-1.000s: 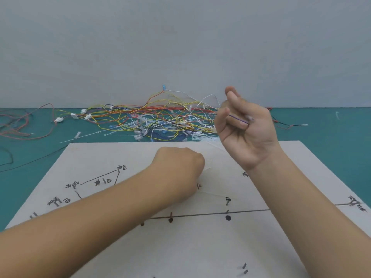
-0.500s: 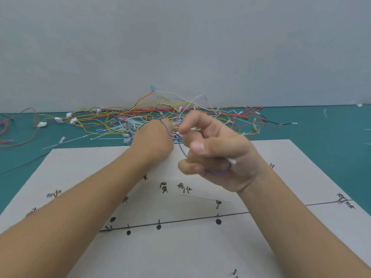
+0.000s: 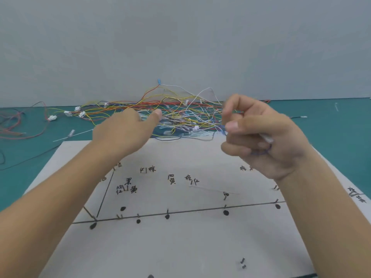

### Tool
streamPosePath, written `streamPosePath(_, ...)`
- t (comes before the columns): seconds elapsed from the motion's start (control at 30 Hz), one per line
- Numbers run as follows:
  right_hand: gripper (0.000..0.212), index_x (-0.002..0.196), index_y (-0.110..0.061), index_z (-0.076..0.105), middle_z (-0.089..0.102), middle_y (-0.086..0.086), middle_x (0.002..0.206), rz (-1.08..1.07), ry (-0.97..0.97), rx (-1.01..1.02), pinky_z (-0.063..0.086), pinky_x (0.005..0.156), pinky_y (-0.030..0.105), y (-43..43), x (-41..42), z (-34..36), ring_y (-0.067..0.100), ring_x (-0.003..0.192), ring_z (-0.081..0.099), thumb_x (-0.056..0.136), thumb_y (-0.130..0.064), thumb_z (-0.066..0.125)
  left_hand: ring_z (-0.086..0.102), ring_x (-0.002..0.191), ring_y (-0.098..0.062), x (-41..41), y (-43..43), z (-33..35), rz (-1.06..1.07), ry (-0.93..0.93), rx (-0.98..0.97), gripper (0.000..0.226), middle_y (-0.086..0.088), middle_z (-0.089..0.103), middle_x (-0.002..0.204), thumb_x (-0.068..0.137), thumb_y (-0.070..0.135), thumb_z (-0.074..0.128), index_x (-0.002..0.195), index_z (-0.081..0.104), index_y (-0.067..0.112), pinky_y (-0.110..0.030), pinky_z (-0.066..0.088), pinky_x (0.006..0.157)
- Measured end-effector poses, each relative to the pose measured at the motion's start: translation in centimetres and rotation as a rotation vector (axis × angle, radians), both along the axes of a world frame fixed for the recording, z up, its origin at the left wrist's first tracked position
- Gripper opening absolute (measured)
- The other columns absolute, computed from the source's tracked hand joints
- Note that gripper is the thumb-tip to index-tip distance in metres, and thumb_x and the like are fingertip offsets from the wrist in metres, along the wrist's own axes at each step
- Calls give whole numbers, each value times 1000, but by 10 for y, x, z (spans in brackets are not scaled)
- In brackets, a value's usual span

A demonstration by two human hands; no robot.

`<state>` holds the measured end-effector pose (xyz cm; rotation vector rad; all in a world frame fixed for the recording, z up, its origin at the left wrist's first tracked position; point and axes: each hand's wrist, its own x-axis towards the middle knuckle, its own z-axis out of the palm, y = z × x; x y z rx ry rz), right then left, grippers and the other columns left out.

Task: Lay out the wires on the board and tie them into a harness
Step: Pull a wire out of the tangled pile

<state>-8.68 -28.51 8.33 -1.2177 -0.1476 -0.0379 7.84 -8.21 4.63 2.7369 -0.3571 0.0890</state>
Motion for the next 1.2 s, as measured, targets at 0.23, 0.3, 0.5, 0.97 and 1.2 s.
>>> streamPosePath(0.23,22,82,-13,57,23,-7,49,-141,36,33,32,46,19,-4,11,-11,3,33,24,86,7,51,59,89,-17,17,-9,-27,-336,8,-65,25,4,64,94,93,15,59,114,65,26,-33,46,77)
streamPosePath(0.3,26,80,-12,58,32,-4,49,-290,78,-90,34,49,22,-9,19,-16,9,37,25,88,12,52,56,98,-13,26,-10,-31,-420,64,6,33,1,62,110,93,16,64,125,67,26,-28,42,84)
streamPosePath(0.5,14,91,-23,68,65,-6,69,-466,259,-1114,40,47,20,-16,69,-35,9,48,60,84,-11,68,66,97,-13,48,-14,-35,-449,35,-12,11,5,72,102,92,32,73,101,76,27,-30,50,84)
streamPosePath(0.97,11,89,-26,71,69,0,95,-751,298,-1885,29,98,50,-60,154,-80,30,108,59,85,-21,62,63,80,-23,94,-11,-45,-294,-120,-146,14,7,63,74,89,24,78,79,71,19,-31,43,71)
streamPosePath(1.2,15,85,-20,68,66,2,85,-777,262,-1676,28,93,47,-58,158,-71,32,91,60,81,-20,54,64,73,-21,92,-11,-40,-285,-35,-233,19,7,66,75,93,19,72,75,67,25,-28,43,63)
